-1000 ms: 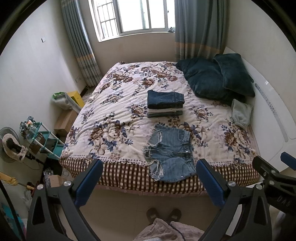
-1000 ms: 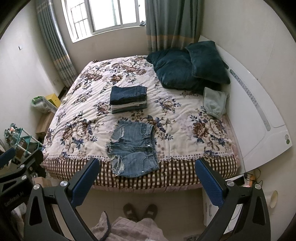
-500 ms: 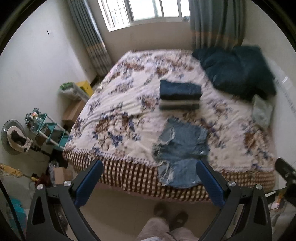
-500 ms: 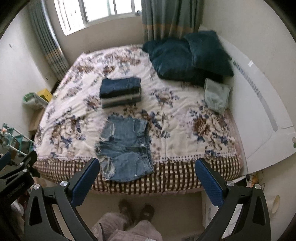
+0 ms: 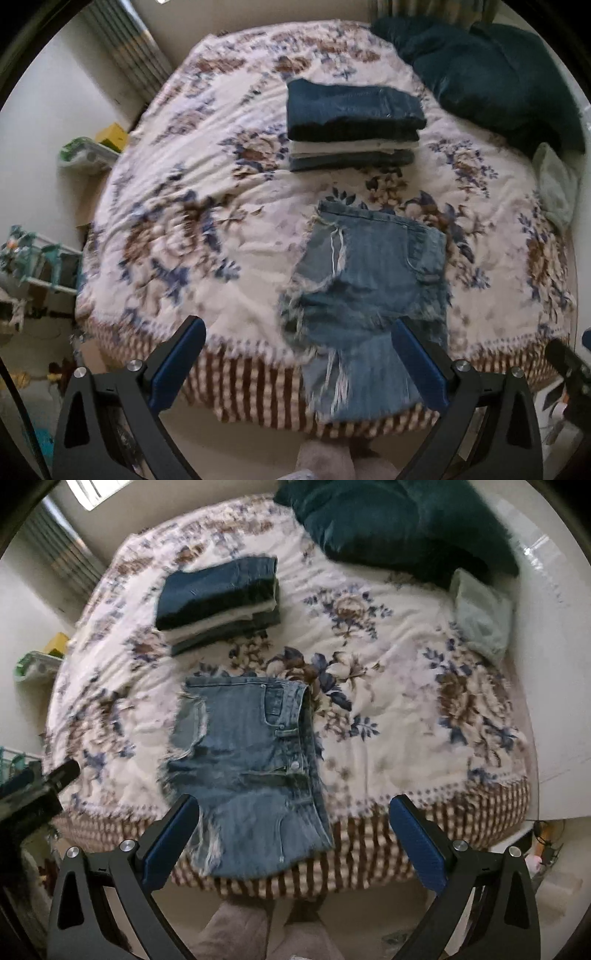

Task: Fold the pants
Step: 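Lower both tools and grasp the shorts' waistband edges with both grippers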

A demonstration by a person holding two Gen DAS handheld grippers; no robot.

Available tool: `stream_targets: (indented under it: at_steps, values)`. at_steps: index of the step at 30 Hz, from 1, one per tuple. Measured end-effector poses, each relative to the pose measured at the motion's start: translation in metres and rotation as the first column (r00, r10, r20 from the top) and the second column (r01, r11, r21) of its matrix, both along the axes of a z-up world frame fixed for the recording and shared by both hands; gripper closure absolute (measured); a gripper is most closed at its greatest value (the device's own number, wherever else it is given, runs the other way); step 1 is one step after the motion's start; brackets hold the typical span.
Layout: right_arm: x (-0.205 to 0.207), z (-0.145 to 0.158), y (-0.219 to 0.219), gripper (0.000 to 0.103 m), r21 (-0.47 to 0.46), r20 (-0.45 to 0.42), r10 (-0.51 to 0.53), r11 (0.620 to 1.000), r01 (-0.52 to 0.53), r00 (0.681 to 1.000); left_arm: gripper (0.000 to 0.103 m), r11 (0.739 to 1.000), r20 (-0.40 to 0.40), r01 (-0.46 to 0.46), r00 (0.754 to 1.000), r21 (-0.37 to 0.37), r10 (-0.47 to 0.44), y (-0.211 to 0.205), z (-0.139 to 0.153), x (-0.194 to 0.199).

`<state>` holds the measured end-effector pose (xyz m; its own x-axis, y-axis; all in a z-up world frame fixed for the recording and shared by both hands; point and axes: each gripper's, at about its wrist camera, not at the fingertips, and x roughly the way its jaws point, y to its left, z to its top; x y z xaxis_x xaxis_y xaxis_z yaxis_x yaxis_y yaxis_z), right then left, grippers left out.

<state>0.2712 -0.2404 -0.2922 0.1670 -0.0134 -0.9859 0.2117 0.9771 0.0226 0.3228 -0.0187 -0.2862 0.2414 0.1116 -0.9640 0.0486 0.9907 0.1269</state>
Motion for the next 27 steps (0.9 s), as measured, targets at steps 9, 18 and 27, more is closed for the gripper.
stream_targets:
  at_steps: [9, 18, 27]
  values:
    - [0.131, -0.183, 0.009, 0.0, 0.025, -0.123, 0.022, 0.999, -0.019, 0.992, 0.0, 0.998, -0.098, 0.064, 0.993, 0.018, -0.062, 0.006, -0.164, 0.135]
    - [0.194, -0.347, -0.04, 0.0, 0.088, -0.305, -0.019, 0.995, 0.048, 0.952, 0.02, 0.976, -0.266, 0.147, 0.946, -0.158, -0.185, -0.013, -0.289, 0.204]
    - [0.222, -0.388, -0.059, 0.042, 0.247, -0.273, -0.014, 0.965, 0.084, 0.962, 0.092, 0.962, -0.18, 0.212, 0.954, -0.17, -0.242, -0.034, -0.293, 0.212]
